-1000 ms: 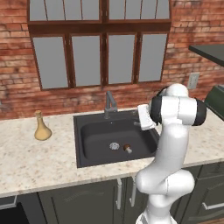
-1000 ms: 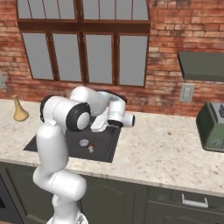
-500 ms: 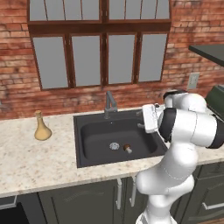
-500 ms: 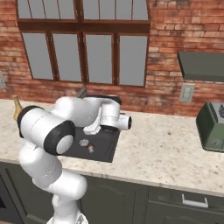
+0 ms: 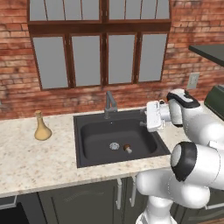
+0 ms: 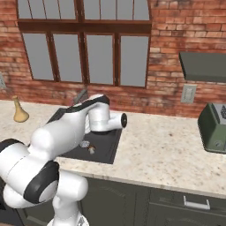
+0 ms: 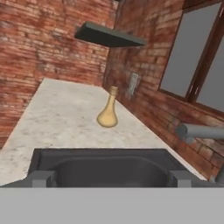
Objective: Turn on the sink faucet. Then move the mushroom from the counter to the sink. Turn off the sink. Move the vegetable from the sink to the pot next to the stove. Finally move the pot to the rear right burner.
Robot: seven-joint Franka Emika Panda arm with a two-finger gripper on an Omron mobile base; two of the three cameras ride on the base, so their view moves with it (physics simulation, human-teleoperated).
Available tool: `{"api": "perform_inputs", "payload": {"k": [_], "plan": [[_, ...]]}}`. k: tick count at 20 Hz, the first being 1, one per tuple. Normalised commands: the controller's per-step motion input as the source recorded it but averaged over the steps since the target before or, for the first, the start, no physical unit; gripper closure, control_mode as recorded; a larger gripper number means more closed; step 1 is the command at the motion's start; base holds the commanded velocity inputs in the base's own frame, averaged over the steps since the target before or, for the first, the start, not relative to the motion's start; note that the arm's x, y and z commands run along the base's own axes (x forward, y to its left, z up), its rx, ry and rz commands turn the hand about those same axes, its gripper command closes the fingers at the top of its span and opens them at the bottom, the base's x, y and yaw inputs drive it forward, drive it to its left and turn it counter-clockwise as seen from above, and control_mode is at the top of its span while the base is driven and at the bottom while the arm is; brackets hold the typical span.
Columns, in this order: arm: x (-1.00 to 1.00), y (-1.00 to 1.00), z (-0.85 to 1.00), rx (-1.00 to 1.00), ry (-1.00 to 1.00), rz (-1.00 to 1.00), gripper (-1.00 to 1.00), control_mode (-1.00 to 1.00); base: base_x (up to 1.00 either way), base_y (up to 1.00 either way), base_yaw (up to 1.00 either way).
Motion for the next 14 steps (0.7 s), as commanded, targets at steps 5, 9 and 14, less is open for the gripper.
{"api": "perform_inputs", "payload": {"k": [5, 9, 14], "plan": [[-0.26, 0.16, 0.29, -0.10, 0.19, -0.14, -1.00, -1.00, 0.00, 0.00, 0.00], [0.00, 0.24, 0.00, -0.10, 0.33, -0.15, -1.00, -1.00, 0.00, 0.00, 0.00], [0.00, 0.11, -0.02, -0.11, 0.31, -0.17, -1.00, -1.00, 0.00, 0.00, 0.00]]}}
